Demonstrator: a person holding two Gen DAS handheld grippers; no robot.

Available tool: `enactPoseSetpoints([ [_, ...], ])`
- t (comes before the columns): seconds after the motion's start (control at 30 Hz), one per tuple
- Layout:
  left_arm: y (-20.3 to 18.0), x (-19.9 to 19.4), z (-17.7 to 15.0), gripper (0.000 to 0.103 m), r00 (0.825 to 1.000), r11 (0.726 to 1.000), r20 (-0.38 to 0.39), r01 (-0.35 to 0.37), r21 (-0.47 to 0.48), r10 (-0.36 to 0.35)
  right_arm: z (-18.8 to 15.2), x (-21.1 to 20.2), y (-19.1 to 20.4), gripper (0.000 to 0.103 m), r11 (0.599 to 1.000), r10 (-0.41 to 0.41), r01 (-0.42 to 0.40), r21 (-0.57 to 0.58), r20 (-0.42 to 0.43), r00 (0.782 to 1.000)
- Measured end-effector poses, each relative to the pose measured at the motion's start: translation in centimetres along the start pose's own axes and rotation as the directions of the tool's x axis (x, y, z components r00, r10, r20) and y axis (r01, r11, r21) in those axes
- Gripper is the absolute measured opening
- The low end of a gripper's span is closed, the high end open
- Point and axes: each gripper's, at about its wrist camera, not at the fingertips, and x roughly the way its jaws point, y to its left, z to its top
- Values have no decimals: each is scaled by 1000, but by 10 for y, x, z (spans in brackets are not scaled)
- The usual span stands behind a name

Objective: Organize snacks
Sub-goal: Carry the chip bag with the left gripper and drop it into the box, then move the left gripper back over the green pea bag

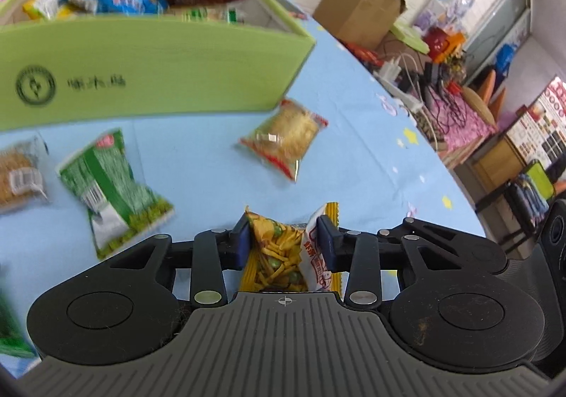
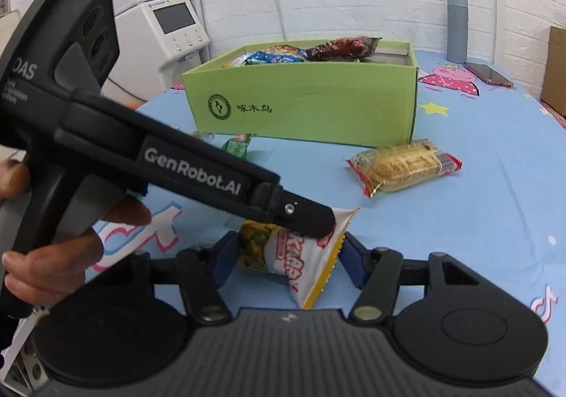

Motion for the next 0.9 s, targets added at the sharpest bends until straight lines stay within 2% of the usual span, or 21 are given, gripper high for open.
enactPoseSetpoints([
  [0.1, -2, -11, 29, 21, 999, 1000, 39, 5, -6, -4, 26, -2, -2, 64, 999, -4, 6, -46, 37, 999],
  [0.2, -4, -24, 74, 21, 995, 1000, 103, 3, -4, -3, 69, 0, -12, 65, 995, -1, 10, -102, 86, 996],
  [0.33, -4, -25, 134, 21, 983, 998, 180, -45, 45, 36, 129, 20, -29, 68, 986, -8, 30, -167, 130, 991],
  [0.43, 10, -8, 160, 25, 980, 995, 181, -88, 43, 79, 156, 50, -45, 69, 986, -8, 27, -167, 114, 993],
  [0.47, 16, -2, 164, 31, 980, 994, 174, -103, 41, 95, 160, 62, -49, 72, 986, -9, 25, -163, 102, 995],
  [0.5, 24, 6, 167, 33, 979, 992, 167, -124, 29, 117, 164, 75, -53, 73, 987, -9, 21, -159, 78, 997],
  [0.6, 38, 7, 164, 48, 966, 986, 208, -164, 31, 154, 164, 96, -59, 80, 988, -10, 18, -152, 56, 998],
  [0.63, 39, 1, 161, 53, 959, 983, 227, -181, 32, 169, 163, 92, -60, 83, 989, -6, 16, -147, 67, 998],
  [0.67, 40, -7, 158, 57, 951, 981, 253, -190, 32, 176, 162, 85, -60, 92, 990, -3, 16, -143, 91, 996],
  [0.8, 41, -45, 138, 61, 936, 983, 309, -181, 13, 168, 146, 41, -56, 93, 990, -18, 44, -134, 190, 982],
  [0.9, 44, -71, 109, 66, 933, 985, 319, -174, -2, 166, 118, 14, -48, 93, 994, 17, 3, -107, 186, 982],
])
